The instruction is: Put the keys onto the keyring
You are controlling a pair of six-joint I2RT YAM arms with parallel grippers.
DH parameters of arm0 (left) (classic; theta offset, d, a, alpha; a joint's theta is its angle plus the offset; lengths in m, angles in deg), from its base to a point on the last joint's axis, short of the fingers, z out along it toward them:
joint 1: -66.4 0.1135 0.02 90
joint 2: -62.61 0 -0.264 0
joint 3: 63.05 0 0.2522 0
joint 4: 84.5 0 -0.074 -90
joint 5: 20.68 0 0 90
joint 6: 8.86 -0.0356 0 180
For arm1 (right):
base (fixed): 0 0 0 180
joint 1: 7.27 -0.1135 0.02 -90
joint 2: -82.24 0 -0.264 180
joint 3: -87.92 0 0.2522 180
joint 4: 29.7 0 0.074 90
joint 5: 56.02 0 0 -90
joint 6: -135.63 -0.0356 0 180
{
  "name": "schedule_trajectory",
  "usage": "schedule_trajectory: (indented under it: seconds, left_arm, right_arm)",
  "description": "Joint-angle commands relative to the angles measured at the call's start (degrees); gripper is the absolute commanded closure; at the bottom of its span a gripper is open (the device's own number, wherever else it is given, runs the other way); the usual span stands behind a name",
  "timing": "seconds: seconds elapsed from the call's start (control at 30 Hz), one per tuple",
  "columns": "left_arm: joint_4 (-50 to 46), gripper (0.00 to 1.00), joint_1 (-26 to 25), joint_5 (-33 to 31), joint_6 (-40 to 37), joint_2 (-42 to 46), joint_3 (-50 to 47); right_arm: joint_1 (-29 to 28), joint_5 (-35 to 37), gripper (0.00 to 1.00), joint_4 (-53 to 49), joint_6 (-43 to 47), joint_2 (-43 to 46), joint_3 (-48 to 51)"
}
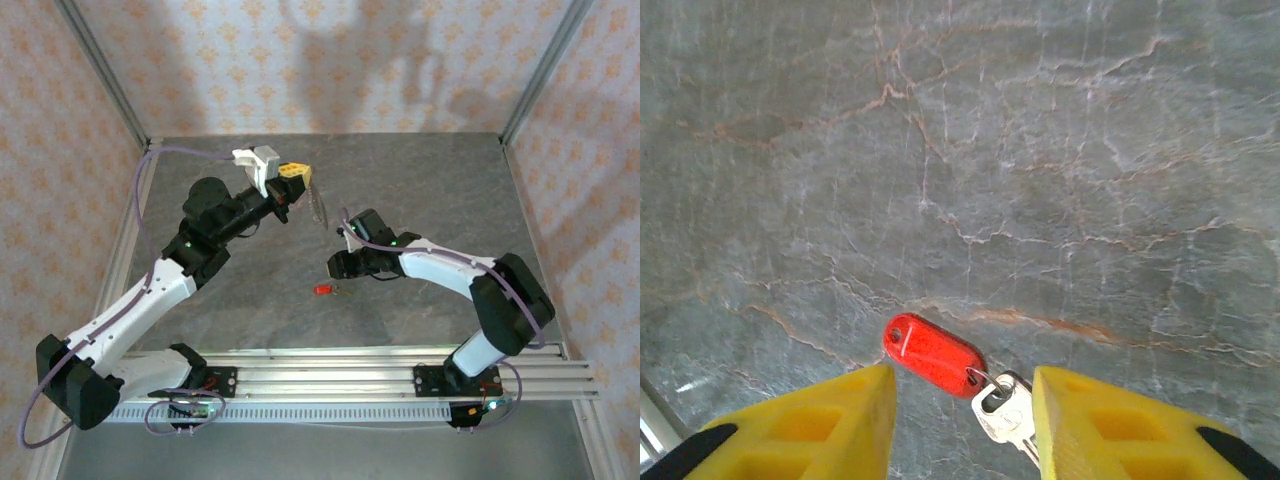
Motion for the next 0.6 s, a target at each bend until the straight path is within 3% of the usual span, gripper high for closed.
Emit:
schedule_trajectory:
  seconds: [0.0, 0.57]
  left_arm:
    - [0.3, 1.00, 0.4, -1.2, 0.2, 1.6, -0.2]
    - [0.1, 1.00, 0.6, -1.2, -0.2, 2.1, -0.3]
  right_arm:
    - [-0.7, -0.5, 0.60, -1.9, 3.0, -2.3, -1.8]
    - [-1.6, -2.4, 0.62, -1.0, 4.9, -9.9, -4.4]
